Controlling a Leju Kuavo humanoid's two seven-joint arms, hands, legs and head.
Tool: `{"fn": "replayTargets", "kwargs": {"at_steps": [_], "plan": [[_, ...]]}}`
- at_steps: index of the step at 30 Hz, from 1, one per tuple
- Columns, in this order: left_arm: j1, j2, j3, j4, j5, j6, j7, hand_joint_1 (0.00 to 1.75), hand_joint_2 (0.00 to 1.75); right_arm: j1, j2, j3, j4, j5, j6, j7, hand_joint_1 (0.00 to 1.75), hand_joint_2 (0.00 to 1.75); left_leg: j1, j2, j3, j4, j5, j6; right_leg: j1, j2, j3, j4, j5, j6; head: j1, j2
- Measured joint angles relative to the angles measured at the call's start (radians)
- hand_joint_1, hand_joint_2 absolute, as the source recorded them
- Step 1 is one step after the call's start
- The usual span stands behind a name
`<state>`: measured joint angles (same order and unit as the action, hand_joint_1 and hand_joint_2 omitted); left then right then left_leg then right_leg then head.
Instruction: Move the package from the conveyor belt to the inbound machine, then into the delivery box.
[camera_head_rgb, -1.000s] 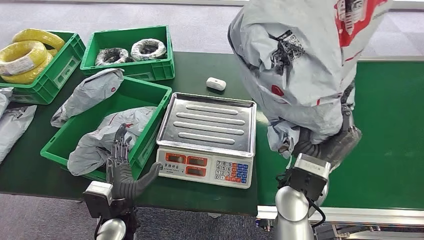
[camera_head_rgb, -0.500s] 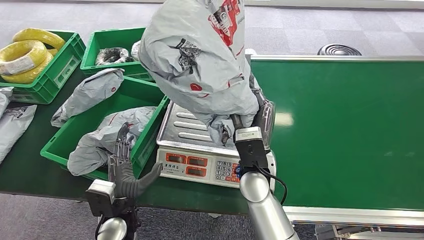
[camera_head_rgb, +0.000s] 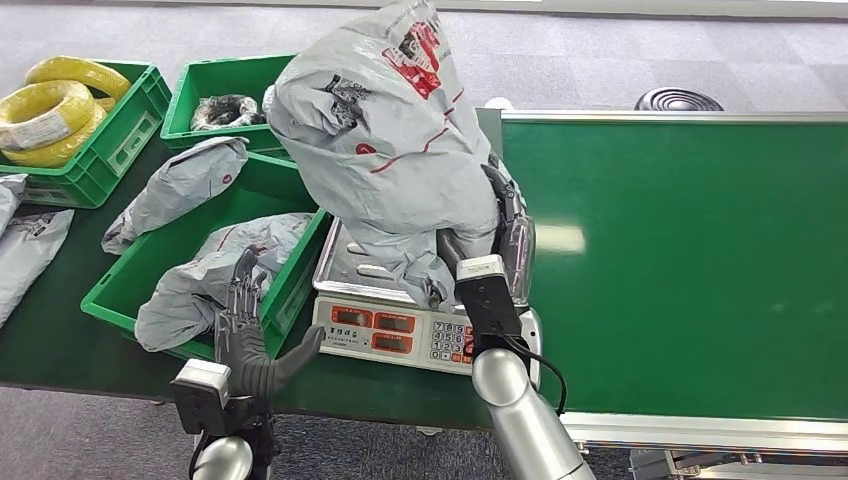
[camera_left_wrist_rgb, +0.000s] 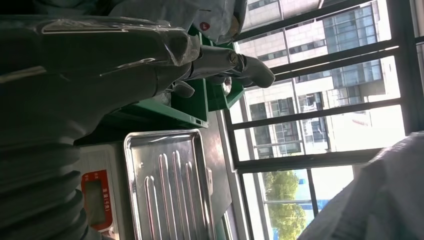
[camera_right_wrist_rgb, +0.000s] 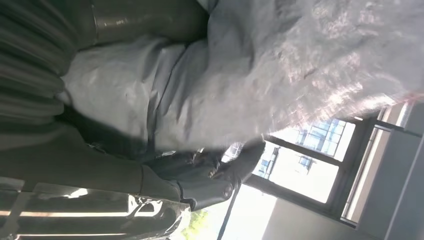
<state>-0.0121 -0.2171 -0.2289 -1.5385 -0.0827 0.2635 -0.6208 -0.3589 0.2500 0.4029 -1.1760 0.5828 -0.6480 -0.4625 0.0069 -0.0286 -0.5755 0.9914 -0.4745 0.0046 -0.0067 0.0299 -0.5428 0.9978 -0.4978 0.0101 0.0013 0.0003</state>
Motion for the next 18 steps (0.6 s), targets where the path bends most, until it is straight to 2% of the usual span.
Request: {"fn": "replayTargets", "kwargs": {"at_steps": [11, 18], "plan": [[0.009, 0.001, -0.003, -0.001, -0.004, 0.003, 0.004, 0.00, 1.75, 0.002, -0.004, -0.034, 0.049, -0.001, -0.047, -0.026, 0.00, 1.75, 0.000, 0.000, 0.000, 0.000, 0.000, 0.000, 0.000, 0.000, 0.000, 0.000, 0.000, 0.000, 0.000, 0.000], [0.013, 0.003, -0.005, -0.001, -0.004, 0.013, 0.004, 0.00, 1.75, 0.029, -0.013, -0.059, 0.012, -0.008, -0.050, -0.028, 0.00, 1.75, 0.000, 0.000, 0.000, 0.000, 0.000, 0.000, 0.000, 0.000, 0.000, 0.000, 0.000, 0.000, 0.000, 0.000]]}}
